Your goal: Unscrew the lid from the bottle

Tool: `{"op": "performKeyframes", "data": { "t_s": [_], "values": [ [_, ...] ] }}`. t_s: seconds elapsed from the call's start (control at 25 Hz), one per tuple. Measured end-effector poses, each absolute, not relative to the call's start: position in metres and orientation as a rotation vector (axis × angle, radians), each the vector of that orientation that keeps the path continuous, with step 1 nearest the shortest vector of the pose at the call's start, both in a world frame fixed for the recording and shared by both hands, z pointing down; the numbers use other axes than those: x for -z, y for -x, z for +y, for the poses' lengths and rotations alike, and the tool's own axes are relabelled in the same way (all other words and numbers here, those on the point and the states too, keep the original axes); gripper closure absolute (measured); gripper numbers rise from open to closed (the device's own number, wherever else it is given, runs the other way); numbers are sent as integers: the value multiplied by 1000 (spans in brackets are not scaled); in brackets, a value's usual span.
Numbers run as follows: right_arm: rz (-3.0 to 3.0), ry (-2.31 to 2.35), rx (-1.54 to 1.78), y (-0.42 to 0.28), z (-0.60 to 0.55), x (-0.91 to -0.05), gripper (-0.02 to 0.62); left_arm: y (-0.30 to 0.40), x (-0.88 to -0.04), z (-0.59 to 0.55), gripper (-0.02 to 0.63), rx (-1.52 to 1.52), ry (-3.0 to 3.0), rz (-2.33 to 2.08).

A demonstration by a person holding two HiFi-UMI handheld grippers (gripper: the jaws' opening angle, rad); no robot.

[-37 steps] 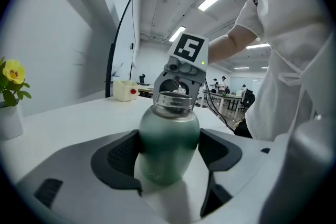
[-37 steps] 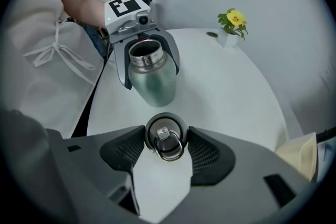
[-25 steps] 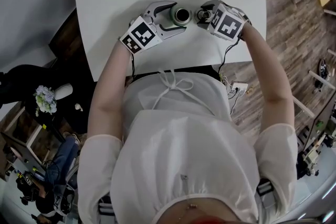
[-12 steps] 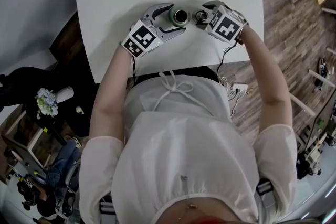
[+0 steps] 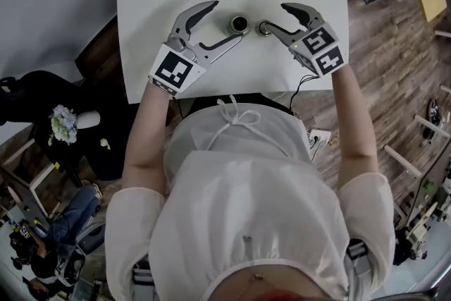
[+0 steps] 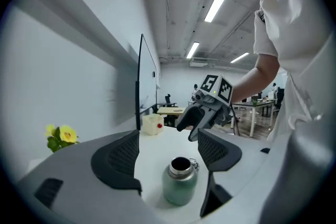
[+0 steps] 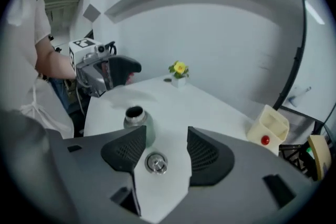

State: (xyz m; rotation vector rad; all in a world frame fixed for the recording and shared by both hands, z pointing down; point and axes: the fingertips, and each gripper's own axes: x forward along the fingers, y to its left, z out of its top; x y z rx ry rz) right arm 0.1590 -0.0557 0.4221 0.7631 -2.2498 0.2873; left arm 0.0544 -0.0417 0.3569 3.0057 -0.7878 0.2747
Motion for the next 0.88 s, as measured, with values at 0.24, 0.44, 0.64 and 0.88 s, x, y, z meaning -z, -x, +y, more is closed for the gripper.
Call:
{"op": "performKeyframes", "data": {
  "t_s": [0.24, 0.44, 0.64, 0.88],
  "values": [
    [-2456, -1088, -138, -160, -62, -335, 445, -22, -301, -40, 328, -214, -2913, -1215],
    [-2544, -1225, -10, -155, -51, -302, 591, 15, -266, -33, 520, -94, -2819, -1535],
    [-2617, -1325, 36, -156, -37, -291, 591, 30, -265, -24, 588, -125, -2751, -1556],
    [-2636, -1412, 74, -165, -29, -285, 592, 34, -259, -17, 588, -92, -2726, -1564]
  ]
}}
